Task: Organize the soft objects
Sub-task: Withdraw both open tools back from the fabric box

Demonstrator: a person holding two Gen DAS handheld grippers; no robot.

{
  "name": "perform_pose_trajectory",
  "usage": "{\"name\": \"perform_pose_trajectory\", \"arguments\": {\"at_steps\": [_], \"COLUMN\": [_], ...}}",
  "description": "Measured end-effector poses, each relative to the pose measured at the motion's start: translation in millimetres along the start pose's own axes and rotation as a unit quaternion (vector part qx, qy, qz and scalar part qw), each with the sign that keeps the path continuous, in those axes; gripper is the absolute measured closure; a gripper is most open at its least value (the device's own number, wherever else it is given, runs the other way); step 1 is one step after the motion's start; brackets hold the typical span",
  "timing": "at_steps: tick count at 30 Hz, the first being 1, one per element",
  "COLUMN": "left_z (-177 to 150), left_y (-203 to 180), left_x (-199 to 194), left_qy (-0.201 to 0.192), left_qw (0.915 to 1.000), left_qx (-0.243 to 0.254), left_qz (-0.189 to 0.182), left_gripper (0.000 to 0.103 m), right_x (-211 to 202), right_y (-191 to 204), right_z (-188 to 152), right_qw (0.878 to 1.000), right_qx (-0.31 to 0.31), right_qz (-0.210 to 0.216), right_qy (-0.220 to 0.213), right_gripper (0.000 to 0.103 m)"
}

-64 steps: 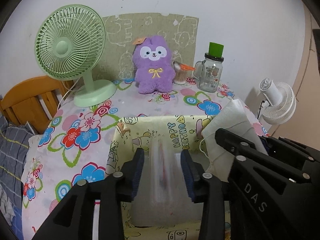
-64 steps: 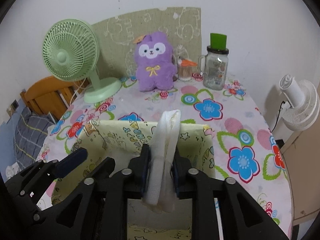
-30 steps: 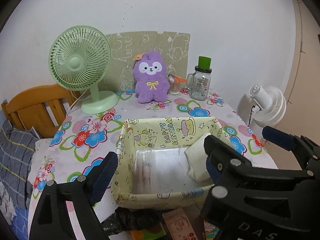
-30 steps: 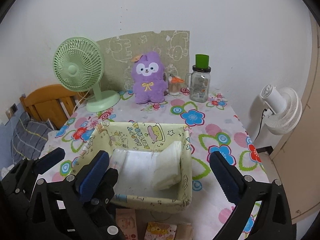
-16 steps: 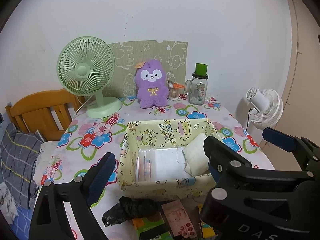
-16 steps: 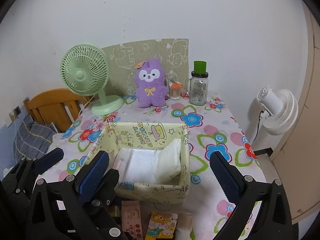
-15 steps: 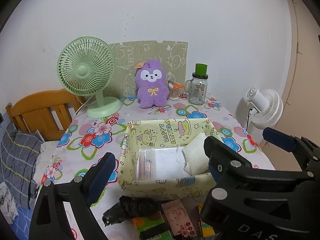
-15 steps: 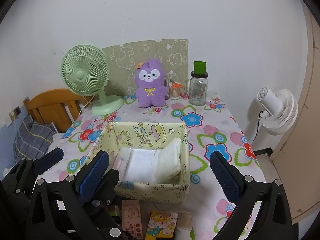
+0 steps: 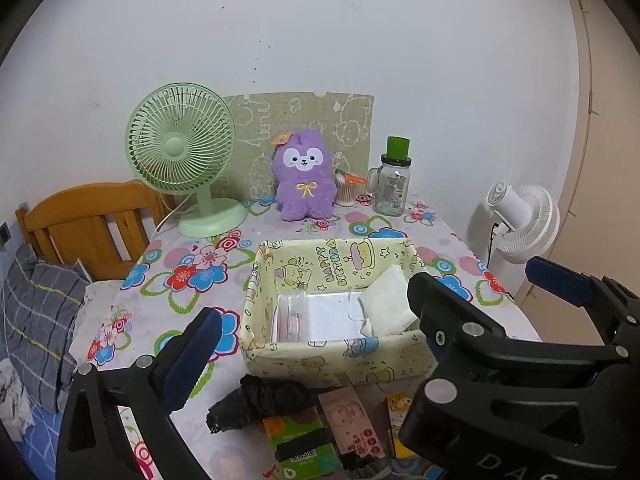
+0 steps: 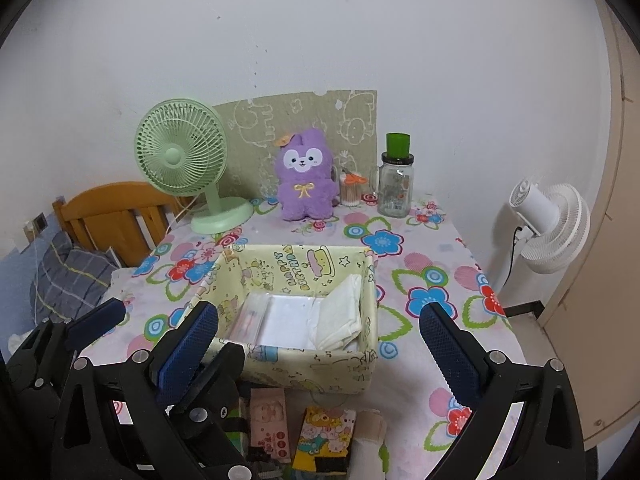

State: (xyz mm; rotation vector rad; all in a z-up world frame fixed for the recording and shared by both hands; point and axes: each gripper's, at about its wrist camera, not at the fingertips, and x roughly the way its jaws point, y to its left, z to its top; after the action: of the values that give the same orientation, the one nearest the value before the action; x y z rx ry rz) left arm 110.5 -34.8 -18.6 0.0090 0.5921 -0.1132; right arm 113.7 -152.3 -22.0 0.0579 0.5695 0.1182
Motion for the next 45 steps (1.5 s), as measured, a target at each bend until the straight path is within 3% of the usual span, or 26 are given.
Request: {"name": "perform_pose_trajectory", "arguments": {"at_steps": [18,45], "left_z": [-19.1,-67.1], "left_y": [-5.2,-11.8], "left_x": [-27.4,-31.0], "left_qy": [-0.014,-0.002], "left_qw": [0.9999,0.9995], "left_qx": [-0.009,-0.028], "left_qz": [0.000,-0.017], "left_gripper": [0.000,0.005], "right_x": [-29.5,-31.0], "right_y": [-0.7,-1.8], "right_z": [-20.0,-66.9], "right_qw": [1.000,1.000], "right_qx": [-0.001,-0.011], "right_qz": [-0.006,-0.002], "right_qy": [-0.018,-0.007], "right_gripper": [0.001,0.001]}}
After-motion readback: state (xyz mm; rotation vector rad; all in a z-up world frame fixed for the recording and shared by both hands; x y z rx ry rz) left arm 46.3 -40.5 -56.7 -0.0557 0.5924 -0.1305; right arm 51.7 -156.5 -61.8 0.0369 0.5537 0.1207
